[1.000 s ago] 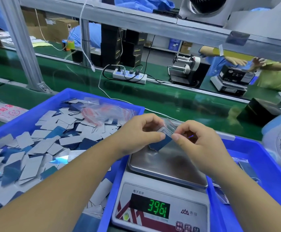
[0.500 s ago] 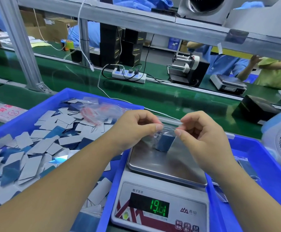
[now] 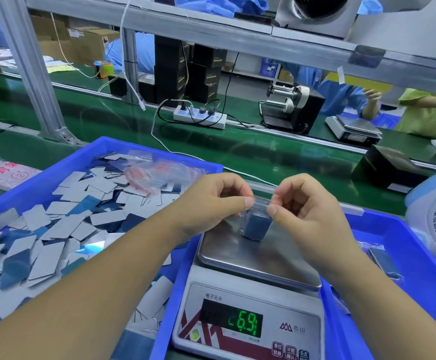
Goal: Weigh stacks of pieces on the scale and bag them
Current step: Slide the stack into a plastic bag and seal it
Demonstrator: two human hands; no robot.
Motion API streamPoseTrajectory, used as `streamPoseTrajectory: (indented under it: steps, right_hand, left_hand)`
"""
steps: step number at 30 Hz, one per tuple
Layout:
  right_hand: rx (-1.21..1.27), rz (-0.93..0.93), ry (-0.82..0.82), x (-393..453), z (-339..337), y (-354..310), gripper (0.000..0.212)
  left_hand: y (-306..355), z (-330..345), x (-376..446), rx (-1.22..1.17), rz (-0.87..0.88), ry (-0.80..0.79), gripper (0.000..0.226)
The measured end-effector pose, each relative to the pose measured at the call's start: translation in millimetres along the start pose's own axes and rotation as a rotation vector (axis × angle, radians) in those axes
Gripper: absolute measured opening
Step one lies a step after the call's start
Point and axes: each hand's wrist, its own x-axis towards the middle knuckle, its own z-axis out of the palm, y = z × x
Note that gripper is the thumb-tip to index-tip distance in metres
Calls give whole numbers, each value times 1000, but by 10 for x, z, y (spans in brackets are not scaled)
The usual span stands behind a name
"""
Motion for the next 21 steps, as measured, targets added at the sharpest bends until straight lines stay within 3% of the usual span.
streamPoseTrajectory:
  steps: [13,21]
  right_hand:
    - [187,92,14,-17,87,-8,18]
    - [153,95,21,-13,55,-12,18]
  left_hand:
    - [0,78,-5,118,64,15,6]
    - [-9,40,-12,120,116,25,7]
